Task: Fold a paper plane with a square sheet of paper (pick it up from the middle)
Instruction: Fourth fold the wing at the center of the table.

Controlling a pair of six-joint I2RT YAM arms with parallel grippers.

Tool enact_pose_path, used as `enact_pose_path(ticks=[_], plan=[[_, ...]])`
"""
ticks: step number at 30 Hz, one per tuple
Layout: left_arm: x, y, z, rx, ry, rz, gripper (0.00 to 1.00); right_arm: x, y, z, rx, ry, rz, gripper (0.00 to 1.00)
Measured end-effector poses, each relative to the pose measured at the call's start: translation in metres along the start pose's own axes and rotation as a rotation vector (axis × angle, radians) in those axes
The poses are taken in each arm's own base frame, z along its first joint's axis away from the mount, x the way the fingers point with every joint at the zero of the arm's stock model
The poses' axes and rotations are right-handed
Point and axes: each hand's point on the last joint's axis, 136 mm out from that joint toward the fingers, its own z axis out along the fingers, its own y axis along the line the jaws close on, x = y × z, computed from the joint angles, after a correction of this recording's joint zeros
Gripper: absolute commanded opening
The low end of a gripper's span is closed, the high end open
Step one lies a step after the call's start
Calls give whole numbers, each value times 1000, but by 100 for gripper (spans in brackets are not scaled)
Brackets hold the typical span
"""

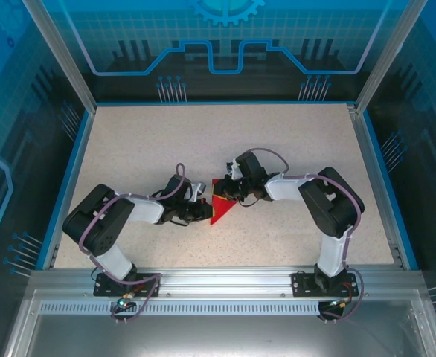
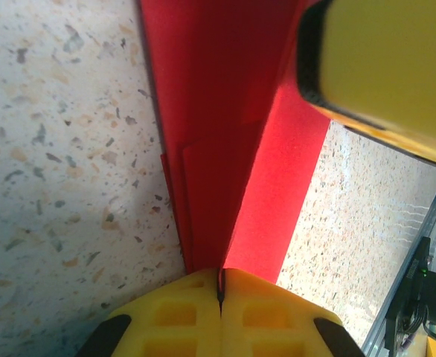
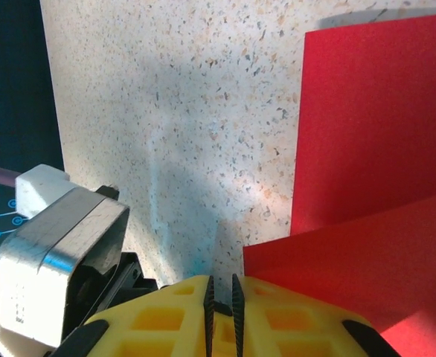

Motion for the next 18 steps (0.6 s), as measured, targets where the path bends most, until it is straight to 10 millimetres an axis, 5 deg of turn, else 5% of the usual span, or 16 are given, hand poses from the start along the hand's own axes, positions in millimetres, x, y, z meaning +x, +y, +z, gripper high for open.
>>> enact_pose_path(ticks=[18], plan=[[-1,-9,-8,3,8,11,25,5,-15,8,28,20,22,17]])
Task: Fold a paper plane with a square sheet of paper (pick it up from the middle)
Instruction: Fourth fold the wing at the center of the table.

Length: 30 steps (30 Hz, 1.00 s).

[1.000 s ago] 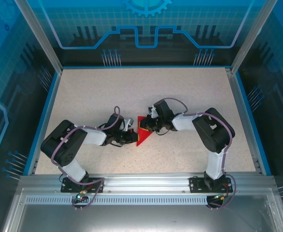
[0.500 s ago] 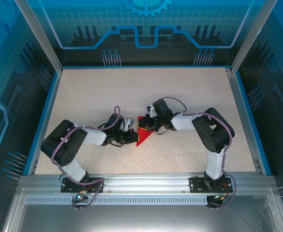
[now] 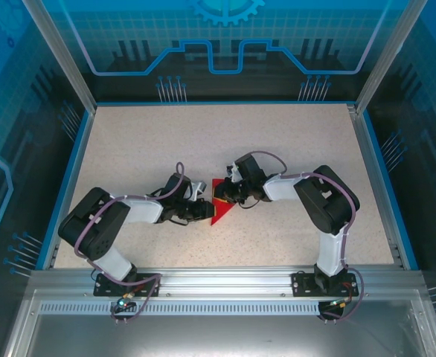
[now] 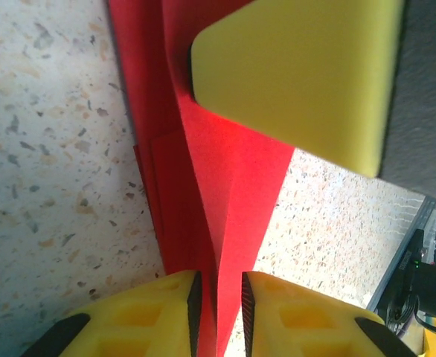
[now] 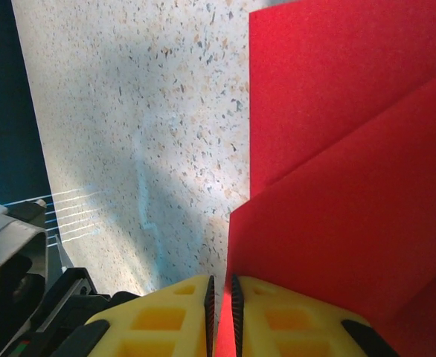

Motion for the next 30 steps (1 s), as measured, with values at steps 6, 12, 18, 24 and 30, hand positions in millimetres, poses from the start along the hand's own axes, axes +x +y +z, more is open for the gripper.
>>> enact_pose_path(ticks=[6,12,18,24,30], plan=[[-2,-4,-3,8,-10,-8,19,1,-2,0,4,0,2,17],[-2,-4,-3,9,-11,-15,11,1,-2,0,5,1,3,17],[-1,-2,-1,6,-6,-18,8,1,-3,0,5,1,3,17],[0,2,3,3,2,-24,10,1,-2,0,5,1,3,17],[-1,0,5,17,0,-20,16,1,-3,0,5,1,3,17]])
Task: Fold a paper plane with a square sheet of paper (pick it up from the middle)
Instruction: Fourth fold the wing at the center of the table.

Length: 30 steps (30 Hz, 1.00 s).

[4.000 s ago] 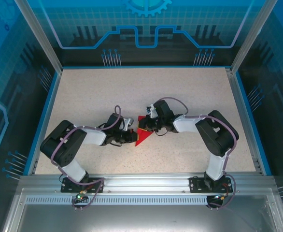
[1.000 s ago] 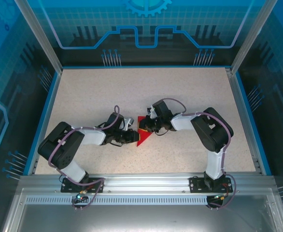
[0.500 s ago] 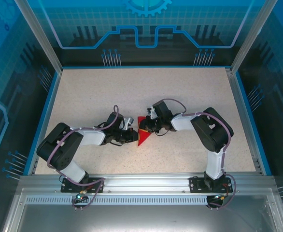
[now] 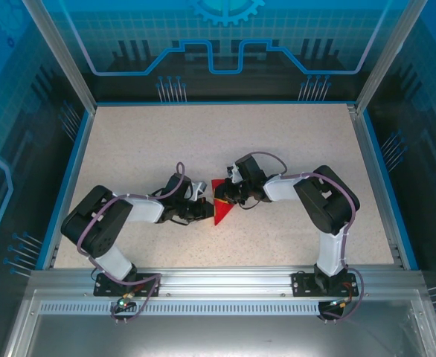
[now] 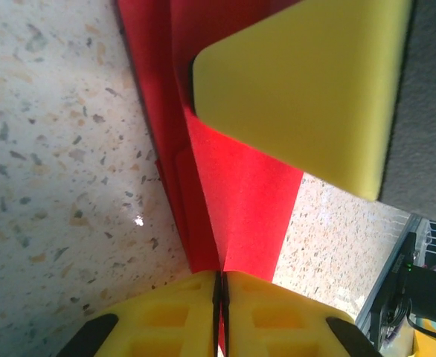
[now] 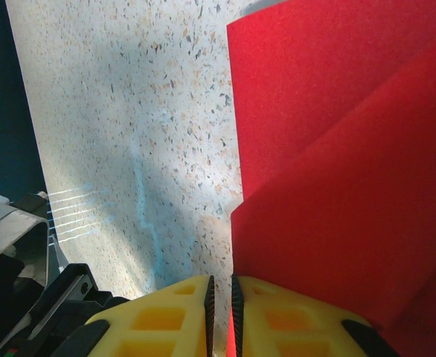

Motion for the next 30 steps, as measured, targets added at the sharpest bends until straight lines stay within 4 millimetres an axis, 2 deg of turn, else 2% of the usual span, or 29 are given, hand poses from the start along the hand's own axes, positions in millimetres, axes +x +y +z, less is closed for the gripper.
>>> enact_pose_path(ticks=[14,23,30], plan=[[-6,-6,0,25,-23,-23,16,4,-5,0,9,7,8,17],[-3,-7,4,52,2,-24,7,6,-8,0,14,11,12,17],[-1,-7,7,61,12,-24,4,8,-10,1,18,14,15,17]])
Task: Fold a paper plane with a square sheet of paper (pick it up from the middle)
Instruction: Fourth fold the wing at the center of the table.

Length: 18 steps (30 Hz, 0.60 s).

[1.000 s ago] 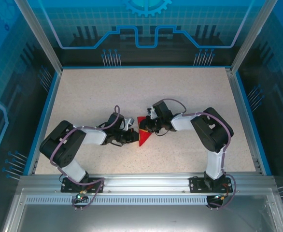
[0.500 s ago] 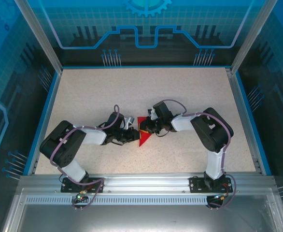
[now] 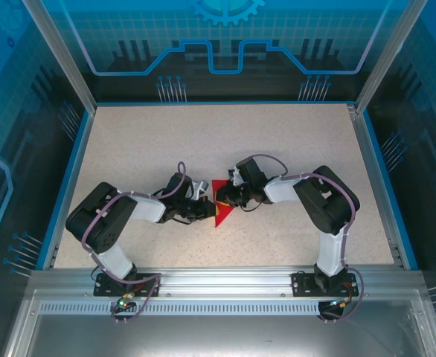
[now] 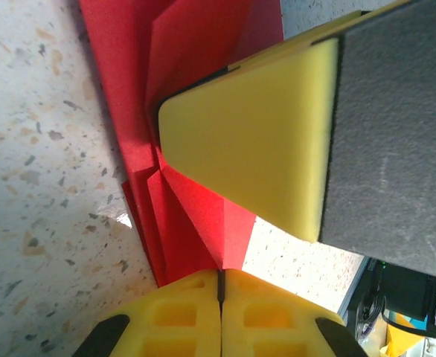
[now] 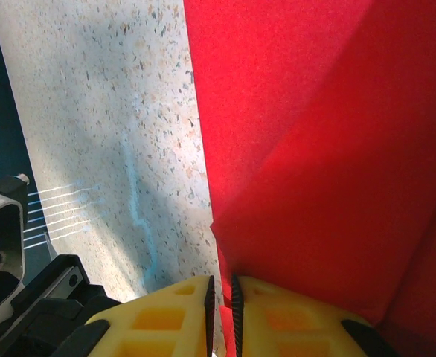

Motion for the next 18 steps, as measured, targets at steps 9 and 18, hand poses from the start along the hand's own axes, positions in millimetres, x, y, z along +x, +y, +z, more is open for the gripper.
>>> enact_pose_path(ticks=[9,18], plan=[[0,11,0,-47,-20,-13,1,0,3,-1,-9,2,-5,19],[-1,13,0,-60,-27,-16,0,-8,35,-27,-59,-56,-81,21]])
